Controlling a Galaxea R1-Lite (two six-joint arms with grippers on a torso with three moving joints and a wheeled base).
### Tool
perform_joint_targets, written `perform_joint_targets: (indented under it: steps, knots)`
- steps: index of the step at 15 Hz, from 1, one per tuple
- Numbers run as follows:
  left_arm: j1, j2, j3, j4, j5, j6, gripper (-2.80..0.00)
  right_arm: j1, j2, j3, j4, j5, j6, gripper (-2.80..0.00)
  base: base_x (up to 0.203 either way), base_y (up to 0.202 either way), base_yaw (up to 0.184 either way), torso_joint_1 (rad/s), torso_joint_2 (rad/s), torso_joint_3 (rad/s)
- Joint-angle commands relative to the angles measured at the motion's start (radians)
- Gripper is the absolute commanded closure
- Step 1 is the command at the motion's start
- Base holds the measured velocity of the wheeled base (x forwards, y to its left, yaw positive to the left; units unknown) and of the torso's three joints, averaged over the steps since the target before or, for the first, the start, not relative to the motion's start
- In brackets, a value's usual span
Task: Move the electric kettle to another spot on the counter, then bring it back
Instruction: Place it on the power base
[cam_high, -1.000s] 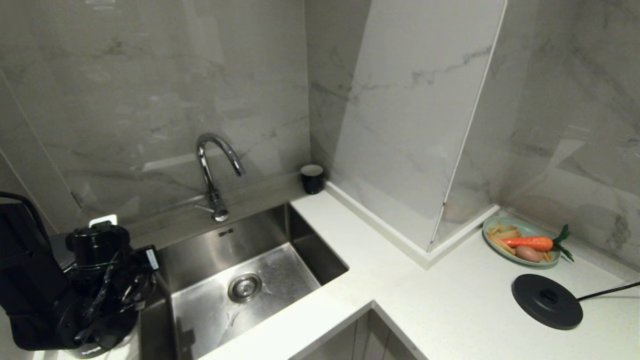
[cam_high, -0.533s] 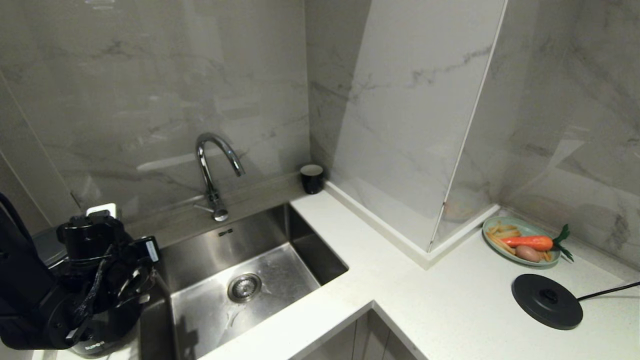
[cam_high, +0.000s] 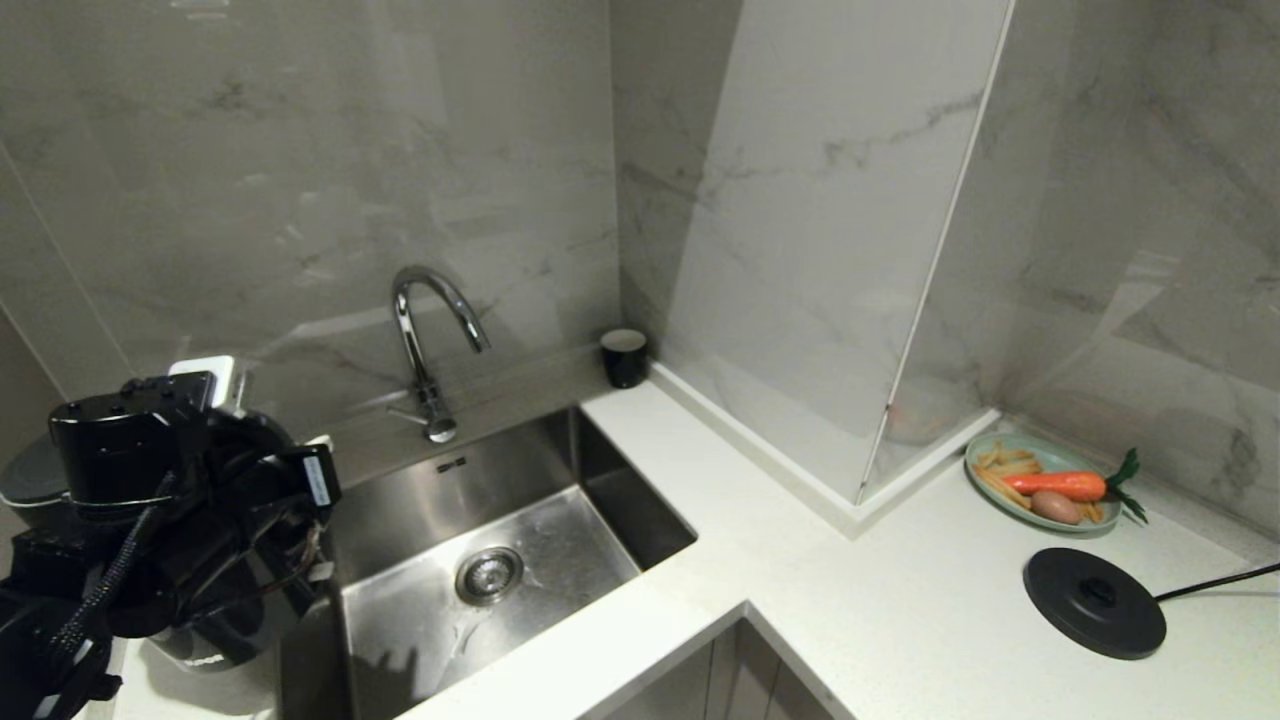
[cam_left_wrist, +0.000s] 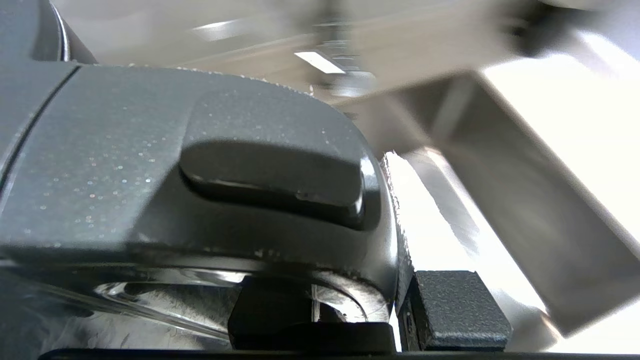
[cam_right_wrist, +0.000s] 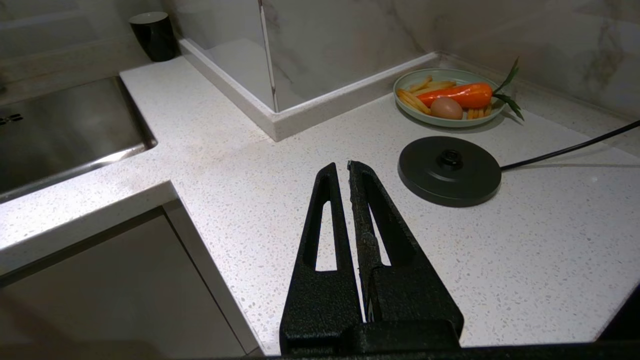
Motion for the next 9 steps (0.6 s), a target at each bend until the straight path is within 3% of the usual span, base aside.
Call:
perform_joint_targets:
  steps: [1, 4, 9]
  knots:
    - [-0.068, -0.161, -0.02, 0.136, -0.037, 0.003, 0.0, 0.0, 0.0, 0.0, 0.0, 0.0, -0.001, 0.0, 0.0, 0.0, 0.0, 0.0, 0.0, 0.0]
    - [-0.094, -0.214, -0.008, 0.169, -0.145, 0.013, 0.0, 0.0, 0.0, 0.0, 0.0, 0.0, -0.001, 0.0, 0.0, 0.0, 0.0, 0.0, 0.0, 0.0]
    - [-0.091, -0.37, 0.106, 0.216, -0.408, 0.056, 0.0, 0.0, 0.0, 0.0, 0.0, 0.0, 0.001, 0.0, 0.0, 0.0, 0.0, 0.0, 0.0, 0.0]
